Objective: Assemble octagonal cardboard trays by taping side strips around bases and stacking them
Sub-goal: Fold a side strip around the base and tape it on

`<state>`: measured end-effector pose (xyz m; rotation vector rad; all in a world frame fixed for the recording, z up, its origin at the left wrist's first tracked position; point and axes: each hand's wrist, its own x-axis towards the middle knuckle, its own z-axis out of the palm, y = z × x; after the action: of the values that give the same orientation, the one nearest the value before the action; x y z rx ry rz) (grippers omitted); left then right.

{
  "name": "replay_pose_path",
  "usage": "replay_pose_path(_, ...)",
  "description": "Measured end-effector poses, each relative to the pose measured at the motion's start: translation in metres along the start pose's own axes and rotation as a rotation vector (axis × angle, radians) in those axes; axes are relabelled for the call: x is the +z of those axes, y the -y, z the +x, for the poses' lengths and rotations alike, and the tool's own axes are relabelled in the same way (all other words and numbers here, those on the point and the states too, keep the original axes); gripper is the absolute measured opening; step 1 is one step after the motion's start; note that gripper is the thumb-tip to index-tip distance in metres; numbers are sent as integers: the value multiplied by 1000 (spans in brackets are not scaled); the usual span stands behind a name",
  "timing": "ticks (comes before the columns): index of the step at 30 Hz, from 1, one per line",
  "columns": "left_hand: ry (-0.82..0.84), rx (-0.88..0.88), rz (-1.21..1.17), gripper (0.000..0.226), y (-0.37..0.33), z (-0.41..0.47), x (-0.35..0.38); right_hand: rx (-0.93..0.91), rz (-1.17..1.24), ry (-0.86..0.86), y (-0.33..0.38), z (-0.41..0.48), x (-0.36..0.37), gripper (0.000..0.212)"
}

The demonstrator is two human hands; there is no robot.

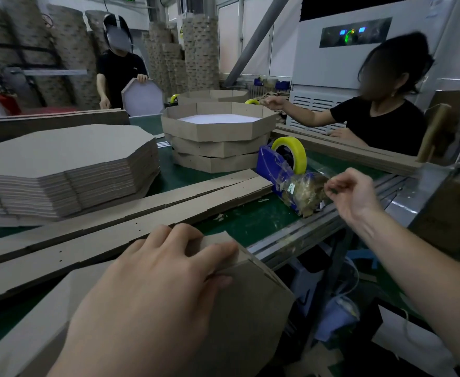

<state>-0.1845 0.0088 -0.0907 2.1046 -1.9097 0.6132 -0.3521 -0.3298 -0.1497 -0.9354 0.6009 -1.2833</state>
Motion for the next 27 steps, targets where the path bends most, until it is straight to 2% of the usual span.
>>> replay_pose_path(3,-9,-9,-3,40,-1,-1,1,-20,-70,-37,-4,-5,-2,41)
replay_pose_path(5,-20,-15,-4,41,0,-1,2,-8,-171,-96,-7,-9,-3,37)
replay_pose_path(8,-33,-16,-7,42,1,-1,1,20,-559,-241,-9,-15,-8,21)
replay_pose_path(10,-39,-15,-11,41,2,-2,0,-2,-885,-346,-5,-24,-14,22)
replay_pose_path(12,-35,-23,-18,38,2,-3,-2,-67,-1115,-343,1,-39,-19,28)
replay_pose_path(15,-44,-23,-29,29,1,-4,-2,-216,-1263,-149,13,-64,-5,25)
replay_pose_path(17,-59,-24,-38,26,0,-3,-3,-235,-1258,69,25,-78,19,23)
replay_pose_path(20,-79,-21,-69,22,-1,-2,-5,-122,-1086,514,43,-107,63,18)
replay_pose_path(23,-53,-43,-100,32,-3,-4,-10,42,-716,883,52,-131,96,21)
replay_pose_path(25,-39,-60,-122,35,-3,-4,-10,179,-570,1024,49,-138,109,21)
replay_pose_path(27,11,-69,-100,31,-4,1,-7,234,-641,1106,39,-138,117,22)
